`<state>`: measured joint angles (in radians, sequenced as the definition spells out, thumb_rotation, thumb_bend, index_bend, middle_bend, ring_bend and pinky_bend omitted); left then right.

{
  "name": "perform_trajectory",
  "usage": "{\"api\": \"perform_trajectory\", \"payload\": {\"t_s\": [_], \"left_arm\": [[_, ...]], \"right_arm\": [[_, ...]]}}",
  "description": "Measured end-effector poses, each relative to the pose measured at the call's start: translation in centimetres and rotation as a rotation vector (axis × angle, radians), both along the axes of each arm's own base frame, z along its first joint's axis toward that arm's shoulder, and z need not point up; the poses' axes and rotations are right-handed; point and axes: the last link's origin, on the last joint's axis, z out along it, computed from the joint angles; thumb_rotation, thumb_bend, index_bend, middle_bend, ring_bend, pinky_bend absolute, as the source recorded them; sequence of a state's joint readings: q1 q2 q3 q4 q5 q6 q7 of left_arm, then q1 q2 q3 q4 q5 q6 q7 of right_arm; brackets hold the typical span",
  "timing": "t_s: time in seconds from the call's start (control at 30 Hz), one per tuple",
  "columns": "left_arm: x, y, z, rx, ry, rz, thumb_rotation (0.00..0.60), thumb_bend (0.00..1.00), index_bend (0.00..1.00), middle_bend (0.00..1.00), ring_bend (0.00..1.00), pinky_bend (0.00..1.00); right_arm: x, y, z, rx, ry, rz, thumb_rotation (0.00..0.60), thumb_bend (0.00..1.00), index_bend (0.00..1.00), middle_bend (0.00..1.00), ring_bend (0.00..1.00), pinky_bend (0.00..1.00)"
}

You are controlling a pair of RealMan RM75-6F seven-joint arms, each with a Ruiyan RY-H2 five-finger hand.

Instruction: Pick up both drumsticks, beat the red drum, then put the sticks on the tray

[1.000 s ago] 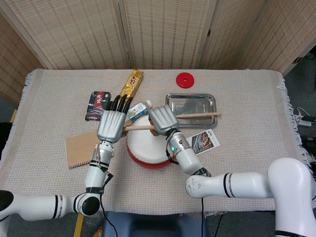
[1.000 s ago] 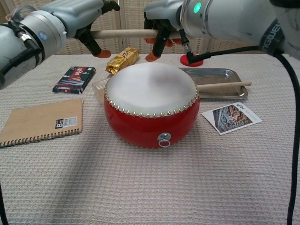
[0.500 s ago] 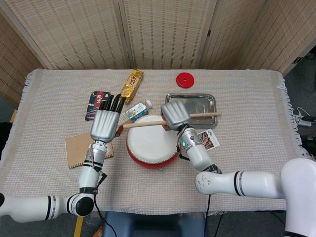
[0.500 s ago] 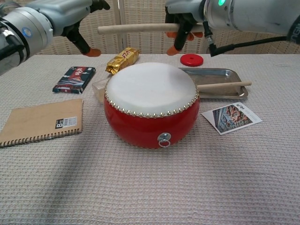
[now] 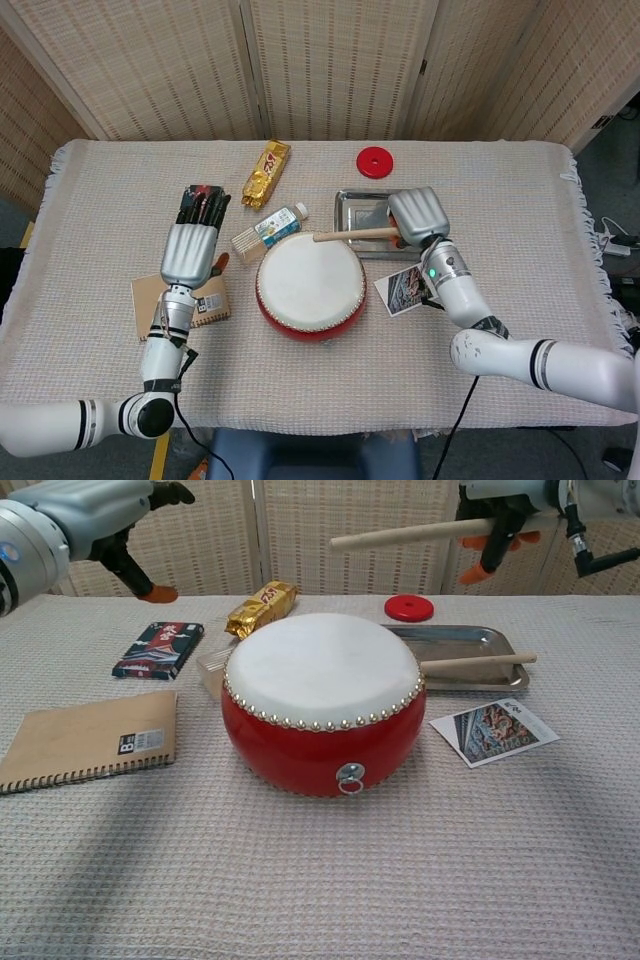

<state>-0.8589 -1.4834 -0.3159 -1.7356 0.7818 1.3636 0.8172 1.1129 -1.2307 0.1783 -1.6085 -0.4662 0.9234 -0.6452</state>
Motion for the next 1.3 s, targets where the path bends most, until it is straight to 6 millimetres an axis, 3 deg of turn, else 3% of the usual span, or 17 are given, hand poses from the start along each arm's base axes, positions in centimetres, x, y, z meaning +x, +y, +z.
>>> {"api": "perform_trajectory", "payload": {"t_s": [0.2,0.37,0.57,0.73,0.83,0.93,1.17,1.3], "left_arm": [[-1.3,0.0,0.6,0.011,-0.01,0.025,0.6,0.31,0.0,0.0,0.0,0.16],[-2.5,0.1,1.0,0.013,-0.025,0.051,0.6,0.31,0.0,0.0,0.0,0.16],[-3.9,0.2,1.5,0.015,-0.022,0.072,0.6,0.31,0.0,0.0,0.0,0.16],[-4.6,0.3,1.9,0.017,-0.027,0.085,0.6,0.31,0.0,0.0,0.0,0.16],[-5.0,0.4,1.9,0.016,-0.033,0.093,0.6,0.31,0.0,0.0,0.0,0.16],[-5.4,0.4,2.0,0.019,-0.038,0.098,0.6,0.31,0.0,0.0,0.0,0.15],[-5.7,0.5,2.1,0.017,-0.045,0.102,0.6,0.31,0.0,0.0,0.0,0.15],[-6.0,0.5,2.1,0.011,-0.054,0.105,0.6,0.31,0.0,0.0,0.0,0.15]], "right_arm": [[-3.4,-2.2,-0.1,-0.013,0.06,-0.049,0.6,0.24,1.0,0.9,0.76,0.8],[-5.9,-4.0,-1.9,-0.012,0.119,-0.083,0.6,0.24,1.0,0.9,0.74,0.8],[-7.4,-5.6,-4.2,-0.017,0.196,-0.1,0.6,0.24,1.0,0.9,0.69,0.79],[-7.5,-6.6,-6.5,-0.009,0.242,-0.102,0.6,0.24,0.99,0.9,0.65,0.77],[-7.4,-6.9,-7.5,-0.004,0.262,-0.103,0.6,0.24,0.93,0.88,0.61,0.75],[-7.3,-7.1,-8.1,-0.003,0.28,-0.112,0.6,0.24,0.8,0.79,0.55,0.72],[-7.3,-7.4,-8.9,-0.005,0.298,-0.138,0.6,0.24,0.68,0.68,0.46,0.68],[-7.5,-7.6,-9.0,-0.022,0.325,-0.158,0.6,0.24,0.53,0.6,0.39,0.64]]}}
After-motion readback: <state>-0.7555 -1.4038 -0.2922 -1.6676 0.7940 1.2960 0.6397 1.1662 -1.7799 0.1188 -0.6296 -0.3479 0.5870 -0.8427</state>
